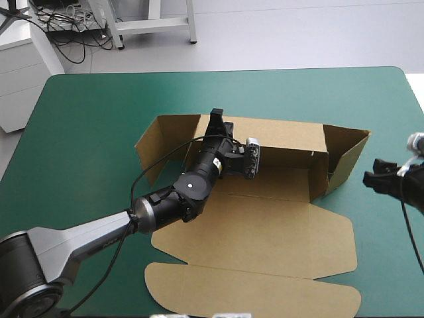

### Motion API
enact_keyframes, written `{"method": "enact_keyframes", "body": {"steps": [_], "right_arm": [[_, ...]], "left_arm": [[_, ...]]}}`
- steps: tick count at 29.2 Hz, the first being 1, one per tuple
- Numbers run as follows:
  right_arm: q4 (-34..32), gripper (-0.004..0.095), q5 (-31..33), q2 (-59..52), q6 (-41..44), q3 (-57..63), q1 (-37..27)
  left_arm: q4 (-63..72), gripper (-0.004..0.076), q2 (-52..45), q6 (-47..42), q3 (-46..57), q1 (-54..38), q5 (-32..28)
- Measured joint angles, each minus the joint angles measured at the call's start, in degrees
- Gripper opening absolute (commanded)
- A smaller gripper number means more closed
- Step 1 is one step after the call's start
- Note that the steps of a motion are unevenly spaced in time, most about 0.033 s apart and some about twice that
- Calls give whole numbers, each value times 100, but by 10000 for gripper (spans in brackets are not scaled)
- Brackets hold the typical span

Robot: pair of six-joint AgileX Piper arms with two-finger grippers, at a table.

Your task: Fold the box

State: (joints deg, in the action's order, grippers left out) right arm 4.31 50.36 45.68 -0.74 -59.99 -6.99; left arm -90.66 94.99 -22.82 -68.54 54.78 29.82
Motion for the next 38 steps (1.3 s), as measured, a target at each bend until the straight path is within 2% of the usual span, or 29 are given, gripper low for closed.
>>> {"method": "enact_keyframes", "body": {"steps": [7, 14, 21, 29, 38], "right_arm": [[92, 690, 36, 1741, 355, -1504, 0], [627, 690, 150, 3132, 232, -2405, 0], [937, 638, 193, 4282, -28, -2872, 0], [944, 547, 268, 4835, -75, -3018, 0], [948, 536, 824, 4888, -279, -3018, 0]], "left_arm": [[-4, -10, 0, 0, 0, 0, 0], [-159, -10, 61, -26, 0, 0, 19], [-682, -10, 124, -879, 10, 0, 145], [-730, -10, 124, -1043, 29, 0, 167], [-773, -10, 150, -1056, 35, 0, 192]]}}
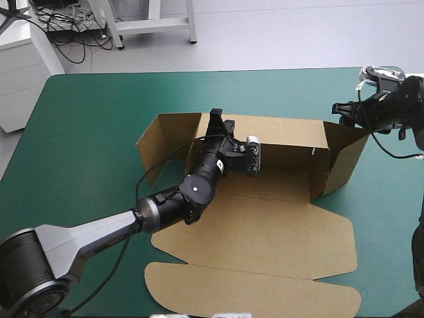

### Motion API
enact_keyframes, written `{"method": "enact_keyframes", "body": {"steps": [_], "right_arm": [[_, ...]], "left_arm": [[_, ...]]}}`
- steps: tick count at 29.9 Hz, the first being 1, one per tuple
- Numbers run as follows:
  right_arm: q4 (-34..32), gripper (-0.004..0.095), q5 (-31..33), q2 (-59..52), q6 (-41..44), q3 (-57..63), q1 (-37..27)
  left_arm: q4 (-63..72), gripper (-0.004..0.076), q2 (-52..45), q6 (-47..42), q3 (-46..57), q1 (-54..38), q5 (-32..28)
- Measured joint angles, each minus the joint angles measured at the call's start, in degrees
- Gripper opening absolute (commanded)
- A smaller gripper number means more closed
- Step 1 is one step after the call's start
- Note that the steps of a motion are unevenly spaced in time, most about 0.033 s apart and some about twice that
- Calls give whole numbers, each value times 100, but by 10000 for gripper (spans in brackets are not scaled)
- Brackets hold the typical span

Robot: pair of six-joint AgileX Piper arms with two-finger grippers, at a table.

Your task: Fold the box

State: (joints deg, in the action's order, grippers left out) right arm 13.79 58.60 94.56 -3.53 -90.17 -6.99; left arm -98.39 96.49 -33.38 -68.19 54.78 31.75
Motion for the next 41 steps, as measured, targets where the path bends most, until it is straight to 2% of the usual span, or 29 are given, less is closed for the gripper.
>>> {"method": "enact_keyframes", "body": {"steps": [12, 19, 28, 41], "right_arm": [[-170, 535, 1052, 0, -134, -11, 0], [-26, 535, 1177, -54, -366, 281, 0], [602, 534, 480, -939, -931, 1367, 0], [1566, 529, -363, -2071, -2365, 2970, -17]], "left_arm": [[-42, -10, 31, -5, 0, 10, 58], [-42, -10, 31, -5, 0, 10, 63], [-48, -10, 31, -5, 0, 10, 74], [-42, -10, 31, -18, 0, 10, 92]]}}
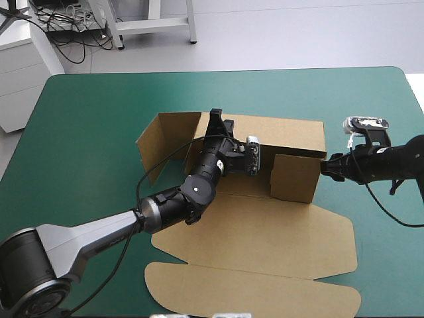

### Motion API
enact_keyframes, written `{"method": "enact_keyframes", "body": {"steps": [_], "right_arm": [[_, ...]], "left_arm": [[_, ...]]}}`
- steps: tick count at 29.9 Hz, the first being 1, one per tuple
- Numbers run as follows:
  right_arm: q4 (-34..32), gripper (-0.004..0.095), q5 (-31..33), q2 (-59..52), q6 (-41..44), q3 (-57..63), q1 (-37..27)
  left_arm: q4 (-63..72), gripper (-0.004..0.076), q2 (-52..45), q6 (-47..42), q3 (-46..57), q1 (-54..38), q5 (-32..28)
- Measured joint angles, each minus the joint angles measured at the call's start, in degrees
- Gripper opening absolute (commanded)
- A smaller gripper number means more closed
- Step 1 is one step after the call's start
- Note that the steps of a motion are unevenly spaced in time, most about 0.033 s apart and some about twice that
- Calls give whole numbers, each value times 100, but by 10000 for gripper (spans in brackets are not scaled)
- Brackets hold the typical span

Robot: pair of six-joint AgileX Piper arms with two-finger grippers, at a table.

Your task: Fold the box

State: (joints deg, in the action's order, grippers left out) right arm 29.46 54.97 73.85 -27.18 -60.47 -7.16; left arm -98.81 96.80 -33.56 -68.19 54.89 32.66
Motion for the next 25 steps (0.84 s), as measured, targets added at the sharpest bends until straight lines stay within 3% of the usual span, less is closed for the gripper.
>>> {"method": "enact_keyframes", "body": {"steps": [15, 25], "right_arm": [[350, 515, 293, -163, -559, 283, -18], [487, 511, -382, -163, -1548, 283, -18]], "left_arm": [[11, -10, 0, -30, 5, 0, 45], [5, -10, 0, -34, 5, 0, 58]]}}
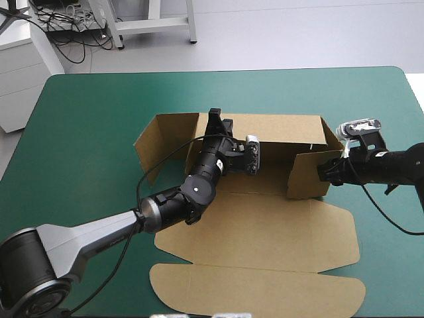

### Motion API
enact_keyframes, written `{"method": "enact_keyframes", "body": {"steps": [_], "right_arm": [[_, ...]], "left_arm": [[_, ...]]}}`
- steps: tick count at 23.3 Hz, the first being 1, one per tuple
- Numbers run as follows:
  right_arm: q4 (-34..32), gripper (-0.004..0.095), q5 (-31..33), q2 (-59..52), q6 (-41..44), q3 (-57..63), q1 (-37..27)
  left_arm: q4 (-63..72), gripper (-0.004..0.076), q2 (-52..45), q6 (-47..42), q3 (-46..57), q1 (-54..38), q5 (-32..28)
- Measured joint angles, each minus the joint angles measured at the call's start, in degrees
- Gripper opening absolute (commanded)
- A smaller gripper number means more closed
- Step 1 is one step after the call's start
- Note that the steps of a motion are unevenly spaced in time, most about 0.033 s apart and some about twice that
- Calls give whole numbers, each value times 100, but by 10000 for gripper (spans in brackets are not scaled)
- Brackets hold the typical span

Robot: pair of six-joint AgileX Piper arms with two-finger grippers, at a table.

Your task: Fold the box

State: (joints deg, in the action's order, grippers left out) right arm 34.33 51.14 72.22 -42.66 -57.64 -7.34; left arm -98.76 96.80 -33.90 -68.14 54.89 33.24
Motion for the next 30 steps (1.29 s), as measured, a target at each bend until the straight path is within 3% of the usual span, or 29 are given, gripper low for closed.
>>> {"method": "enact_keyframes", "body": {"steps": [6, 19, 25, 28, 30], "right_arm": [[1167, 512, 139, 0, -1968, 0, 0], [1337, 508, 122, 280, -2016, 0, 0], [1735, 500, -6, 804, -2034, 0, 0], [2037, 404, -174, 886, -2232, 0, 0], [2179, 280, -303, 900, -2365, 4, 0]], "left_arm": [[0, -10, 0, -2, 0, 0, 0], [5, -10, 0, -2, 0, 0, 1], [19, -10, 0, -2, 0, 0, 39], [50, -10, 0, -2, 0, 0, 79], [67, -10, 0, -2, 0, -6, 87]]}}
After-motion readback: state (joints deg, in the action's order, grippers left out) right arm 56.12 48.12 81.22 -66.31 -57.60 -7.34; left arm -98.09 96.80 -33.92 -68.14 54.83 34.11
